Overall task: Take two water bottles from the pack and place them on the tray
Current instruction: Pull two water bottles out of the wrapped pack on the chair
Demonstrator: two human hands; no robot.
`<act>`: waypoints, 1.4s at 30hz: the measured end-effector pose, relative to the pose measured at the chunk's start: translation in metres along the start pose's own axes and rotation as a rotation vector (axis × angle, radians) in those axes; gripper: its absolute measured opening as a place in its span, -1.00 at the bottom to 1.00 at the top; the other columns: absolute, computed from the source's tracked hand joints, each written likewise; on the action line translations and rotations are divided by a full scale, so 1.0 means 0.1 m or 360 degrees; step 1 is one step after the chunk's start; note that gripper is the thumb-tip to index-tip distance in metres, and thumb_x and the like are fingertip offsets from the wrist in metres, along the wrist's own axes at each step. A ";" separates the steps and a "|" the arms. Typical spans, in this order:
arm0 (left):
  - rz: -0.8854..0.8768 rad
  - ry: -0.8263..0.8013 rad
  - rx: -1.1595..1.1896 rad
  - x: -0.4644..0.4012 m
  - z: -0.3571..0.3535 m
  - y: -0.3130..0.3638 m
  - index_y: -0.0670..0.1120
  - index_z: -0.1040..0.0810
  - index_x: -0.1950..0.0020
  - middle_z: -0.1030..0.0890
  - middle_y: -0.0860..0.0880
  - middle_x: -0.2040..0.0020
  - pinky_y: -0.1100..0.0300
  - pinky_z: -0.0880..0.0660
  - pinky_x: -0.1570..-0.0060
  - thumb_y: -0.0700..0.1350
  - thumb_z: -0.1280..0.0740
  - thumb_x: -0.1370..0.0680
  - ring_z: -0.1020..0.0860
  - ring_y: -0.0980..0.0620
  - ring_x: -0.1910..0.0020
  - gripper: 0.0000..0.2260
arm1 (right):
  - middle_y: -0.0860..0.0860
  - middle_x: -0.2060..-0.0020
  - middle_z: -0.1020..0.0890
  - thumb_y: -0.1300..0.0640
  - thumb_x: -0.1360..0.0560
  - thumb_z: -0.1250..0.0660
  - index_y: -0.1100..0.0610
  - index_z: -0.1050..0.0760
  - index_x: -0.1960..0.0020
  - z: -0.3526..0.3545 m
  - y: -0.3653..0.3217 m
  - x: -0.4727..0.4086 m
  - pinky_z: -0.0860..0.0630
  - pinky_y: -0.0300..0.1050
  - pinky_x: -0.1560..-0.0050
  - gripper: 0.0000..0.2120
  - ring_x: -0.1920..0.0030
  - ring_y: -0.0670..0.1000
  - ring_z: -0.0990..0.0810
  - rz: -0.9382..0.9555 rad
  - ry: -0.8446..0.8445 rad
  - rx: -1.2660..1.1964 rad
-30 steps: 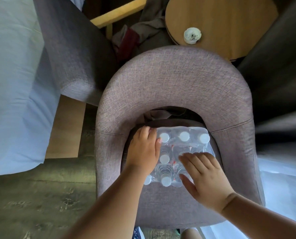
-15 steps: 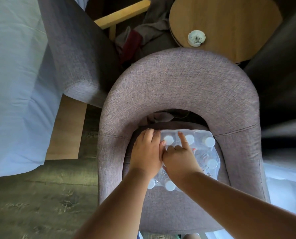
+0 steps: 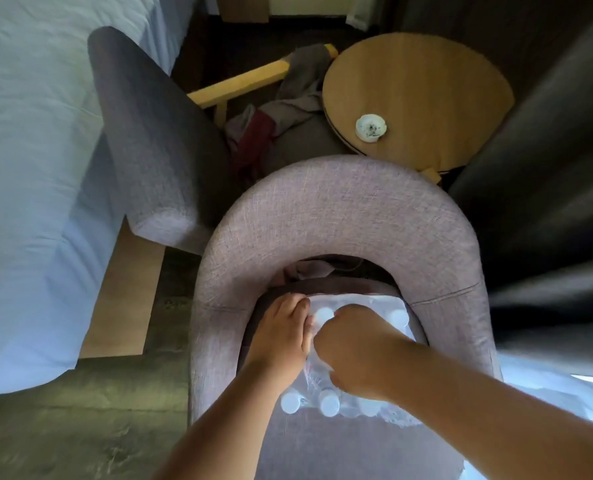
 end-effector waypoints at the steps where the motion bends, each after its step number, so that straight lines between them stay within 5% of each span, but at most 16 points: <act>1: -0.0015 0.0046 0.0042 0.00 0.04 0.02 -0.27 -0.69 -0.18 -0.70 -0.15 -0.16 -0.02 -0.64 -0.18 -0.07 -0.05 -0.62 -0.67 -0.20 -0.15 -0.53 | -0.05 0.44 -0.38 0.15 -0.52 -0.36 0.07 -0.22 0.38 0.08 0.08 0.03 -0.45 -0.03 0.20 -0.61 0.32 0.10 -0.48 -0.0017 0.0012 -0.0037; 4: 0.0108 0.0029 0.0182 -0.01 0.00 -0.06 -0.29 -0.68 -0.26 -0.68 -0.18 -0.24 -0.02 -0.53 -0.35 -0.13 -0.14 -0.69 -0.62 -0.20 -0.25 -0.61 | -0.01 0.34 -0.58 0.01 -0.46 -0.37 0.08 -0.50 0.24 0.34 0.29 0.09 -0.49 -0.05 0.20 -0.83 0.23 0.11 -0.59 -0.0052 0.0066 -0.0170; 8: 0.0267 0.0004 0.0301 -0.08 -0.09 -0.16 -0.25 -0.65 -0.35 -0.62 -0.15 -0.36 0.09 -0.39 -0.46 -0.23 -0.30 -0.70 -0.52 -0.14 -0.37 -0.74 | -0.03 0.06 -0.75 -0.02 -0.44 -0.41 -0.01 -0.68 -0.13 0.57 0.55 0.18 -0.55 -0.11 0.03 -0.72 0.01 -0.08 -0.62 -0.0174 0.0244 -0.0370; 15: 0.0267 0.0041 0.0344 -0.06 -0.06 -0.15 -0.19 -0.67 -0.27 -0.63 -0.11 -0.29 0.05 -0.42 -0.42 -0.23 -0.24 -0.71 -0.53 -0.08 -0.33 -0.76 | -0.16 0.28 -0.69 -0.06 -0.46 -0.51 -0.05 -0.65 0.10 0.72 1.28 0.25 -0.63 -0.12 0.26 -0.89 0.34 -0.17 -0.65 -0.0568 0.0934 -0.1291; 20: 0.0243 0.0092 0.0322 -0.07 -0.06 -0.15 -0.15 -0.66 -0.28 -0.63 -0.07 -0.28 0.09 -0.44 -0.41 -0.22 -0.24 -0.72 -0.54 -0.04 -0.31 -0.76 | -0.03 0.18 -0.73 0.07 -0.52 -0.49 0.01 -0.70 0.03 0.44 1.51 -0.08 -0.69 0.14 0.03 -0.95 0.17 -0.04 -0.69 -0.0726 0.0916 -0.1646; 26: 0.0352 0.0085 0.0478 -0.05 -0.01 -0.20 -0.17 -0.66 -0.26 -0.60 -0.04 -0.32 0.04 -0.44 -0.45 -0.29 -0.26 -0.70 -0.50 -0.02 -0.40 -0.77 | -0.05 0.18 -0.73 0.12 -0.54 -0.46 -0.01 -0.70 0.07 0.37 1.52 -0.17 -0.60 -0.06 0.04 -0.94 0.10 -0.06 -0.69 -0.0711 0.0925 -0.1684; 28: 0.0514 0.0407 0.0658 0.07 0.25 -0.29 -0.17 -0.67 -0.09 -0.62 0.01 -0.11 -0.01 -0.55 -0.25 -0.33 -0.29 -0.65 -0.55 0.09 -0.17 -0.83 | 0.00 0.21 -0.73 0.15 -0.55 -0.44 0.02 -0.69 0.09 0.33 1.53 -0.18 -0.55 -0.11 0.07 -0.92 0.13 0.00 -0.68 -0.0703 0.0897 -0.1745; 30: 0.0654 0.0666 0.0797 0.27 0.41 -0.31 -0.09 -0.61 0.04 -0.59 0.07 0.07 0.09 -0.55 -0.01 -0.12 -0.30 -0.64 -0.50 0.19 0.06 -0.88 | 0.09 0.17 -0.73 0.18 -0.56 -0.42 0.12 -0.69 0.07 0.31 1.53 -0.18 -0.51 -0.10 0.03 -0.92 0.09 0.09 -0.68 -0.0672 0.0908 -0.1823; 33: 0.0746 0.0546 0.0975 0.46 0.28 -0.13 0.03 -0.56 0.02 -0.59 0.12 0.07 0.27 -0.48 0.01 0.23 -0.29 -0.54 -0.54 0.19 0.01 -0.72 | 0.03 0.08 -0.75 0.18 -0.56 -0.44 0.09 -0.72 -0.02 0.27 1.56 -0.18 -0.53 -0.26 0.05 -0.91 0.06 -0.06 -0.68 -0.0717 0.0948 -0.1858; 36: 0.0718 0.0305 0.0921 0.52 0.03 0.09 0.03 -0.61 -0.08 -0.63 0.12 0.01 0.24 -0.51 -0.07 0.30 -0.40 -0.44 -0.58 0.15 -0.03 -0.60 | -0.01 0.09 -0.74 0.19 -0.56 -0.45 0.03 -0.70 0.01 0.22 1.61 -0.18 -0.47 -0.53 0.23 -0.91 0.19 -0.22 -0.68 -0.0769 0.0980 -0.1933; 39: 0.1034 -0.0055 0.1332 0.59 -0.37 0.17 0.15 -0.58 -0.17 -0.72 0.13 -0.04 0.14 -0.61 -0.17 0.30 -0.49 -0.35 -0.67 0.22 -0.05 -0.54 | -0.05 0.08 -0.74 0.19 -0.55 -0.47 -0.08 -0.68 0.09 0.18 1.63 -0.15 -0.51 -0.50 0.23 -0.84 0.17 -0.18 -0.70 -0.0804 0.0998 -0.2033; 42: 0.1137 -0.0280 0.1473 0.59 -0.60 0.20 0.12 -0.55 -0.28 -0.73 0.15 -0.07 0.32 -0.60 -0.09 0.28 -0.53 -0.27 -0.69 0.26 -0.03 -0.38 | -0.06 0.02 -0.75 0.16 -0.54 -0.47 -0.08 -0.70 0.07 0.14 1.63 -0.12 -0.58 -0.22 -0.01 -0.87 -0.03 -0.10 -0.70 -0.0817 0.1005 -0.2069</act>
Point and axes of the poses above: each hand's wrist, its own x-axis away from the middle knuckle, its own z-axis out of the back of the hand, y = z × x, the point moved 10 cm from there along -x, towards the middle knuckle
